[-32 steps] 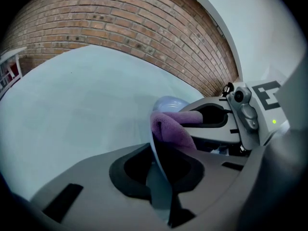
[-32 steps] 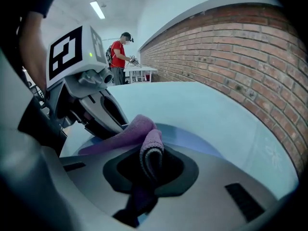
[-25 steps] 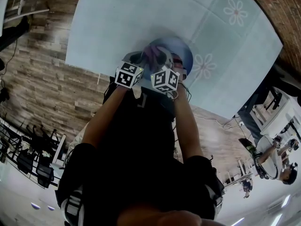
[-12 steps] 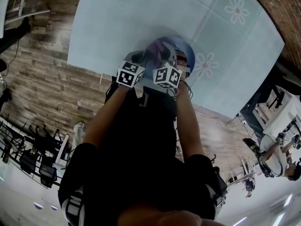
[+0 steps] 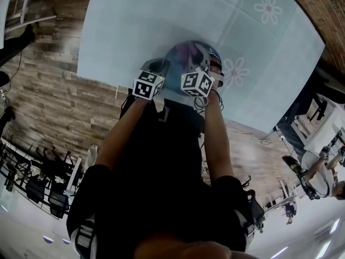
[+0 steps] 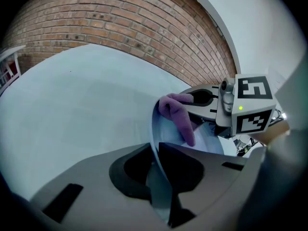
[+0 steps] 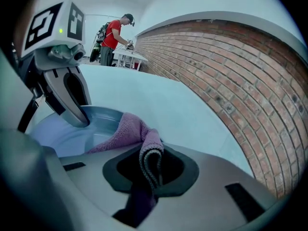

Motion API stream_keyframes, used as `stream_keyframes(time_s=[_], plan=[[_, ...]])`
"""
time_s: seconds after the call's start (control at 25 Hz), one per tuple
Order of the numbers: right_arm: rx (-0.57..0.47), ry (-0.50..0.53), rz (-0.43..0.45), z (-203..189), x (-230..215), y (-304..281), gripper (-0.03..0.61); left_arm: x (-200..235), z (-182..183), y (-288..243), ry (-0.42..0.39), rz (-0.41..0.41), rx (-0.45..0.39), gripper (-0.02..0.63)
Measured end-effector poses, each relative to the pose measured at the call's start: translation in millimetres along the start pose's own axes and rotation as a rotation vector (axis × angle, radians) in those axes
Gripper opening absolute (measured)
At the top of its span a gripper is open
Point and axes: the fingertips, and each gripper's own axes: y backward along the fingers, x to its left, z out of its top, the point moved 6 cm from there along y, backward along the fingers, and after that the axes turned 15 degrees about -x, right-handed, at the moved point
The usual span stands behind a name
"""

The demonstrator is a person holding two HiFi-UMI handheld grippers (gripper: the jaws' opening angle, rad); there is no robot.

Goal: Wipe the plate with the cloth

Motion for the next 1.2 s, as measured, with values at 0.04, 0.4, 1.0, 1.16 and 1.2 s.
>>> stream_keyframes(time_s=[0.04,0.4,1.0,1.16,1.2], plan=[[0.006,-0.001,-0.008,-1.7,-1.2,0.4,0.072,1.0,-0.5,0.1,0.003,0.000,0.002,0.072],[0.059,0.012,-0.063,-17.3,-10.7,11.2,0.072,3.2,-1.5,-0.4,0.021,-0.016,0.000,0.071],[0.194,0.017,-0.167,-48.5,-14.2,44.9,0.072,7.9,-1.9,-2.4,0.051,-0.028,0.003,0.069],[0.234,0.020,-0.185,-52.3,-6.3,55.6,0.072,10.1,-1.8,-2.5,0.074,-0.041,0.013,0.064],[0.243,0.020,-0.189,-54.0,-4.4,58.0,0.072,11.0,-2.2,-3.1,0.081,-0.047,0.017,0.063]])
